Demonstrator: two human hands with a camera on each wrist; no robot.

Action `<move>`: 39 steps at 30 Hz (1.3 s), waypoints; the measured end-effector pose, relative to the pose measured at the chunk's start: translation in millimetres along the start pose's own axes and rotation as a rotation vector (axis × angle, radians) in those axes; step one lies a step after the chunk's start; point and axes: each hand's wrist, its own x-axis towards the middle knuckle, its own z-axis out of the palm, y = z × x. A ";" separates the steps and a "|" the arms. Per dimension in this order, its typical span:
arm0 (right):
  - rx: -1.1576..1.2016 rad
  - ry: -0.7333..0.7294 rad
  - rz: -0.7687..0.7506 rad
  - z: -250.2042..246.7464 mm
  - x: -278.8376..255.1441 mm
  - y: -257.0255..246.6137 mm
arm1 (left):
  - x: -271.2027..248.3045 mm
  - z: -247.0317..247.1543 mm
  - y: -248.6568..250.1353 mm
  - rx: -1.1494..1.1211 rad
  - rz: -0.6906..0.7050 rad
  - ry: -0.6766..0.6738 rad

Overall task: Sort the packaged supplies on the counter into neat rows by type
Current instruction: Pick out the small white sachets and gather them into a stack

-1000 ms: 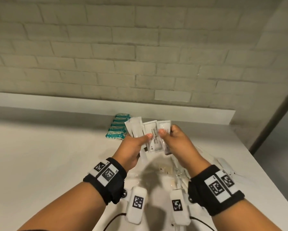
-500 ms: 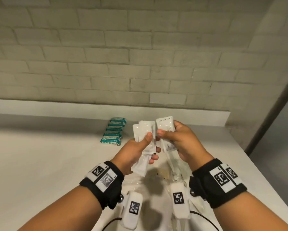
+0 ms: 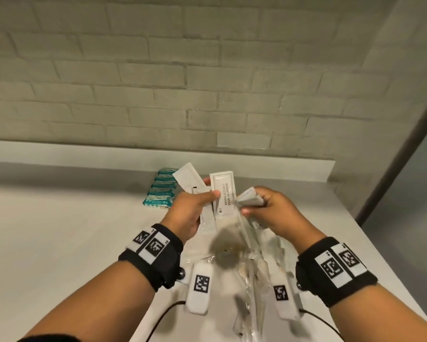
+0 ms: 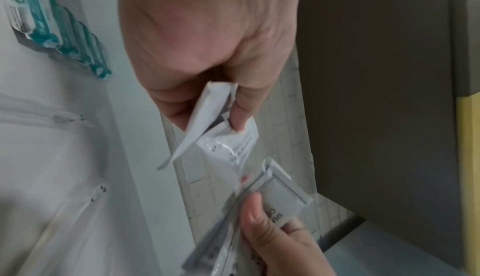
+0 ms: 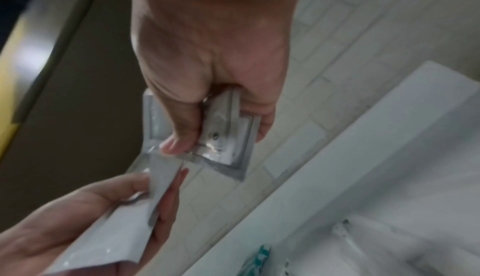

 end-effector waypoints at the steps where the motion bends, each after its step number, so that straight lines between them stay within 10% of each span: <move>1: 0.079 0.031 0.035 -3.5 -1.7 4.1 | 0.7 0.6 -1.4 0.015 0.015 0.029; 8: 0.453 0.122 0.111 -10.4 3.8 3.5 | 0.3 10.5 -11.3 0.097 0.091 0.065; 28: 0.458 -0.148 0.334 40.3 8.8 10.7 | -0.1 22.6 -8.4 -0.158 0.008 0.018; 35: -0.122 0.302 -0.195 9.1 16.7 24.9 | -1.0 7.5 -3.9 0.017 -0.126 0.078; 39: -0.426 0.274 -0.448 2.5 16.9 31.5 | -5.3 15.3 -11.0 0.003 -0.169 -0.054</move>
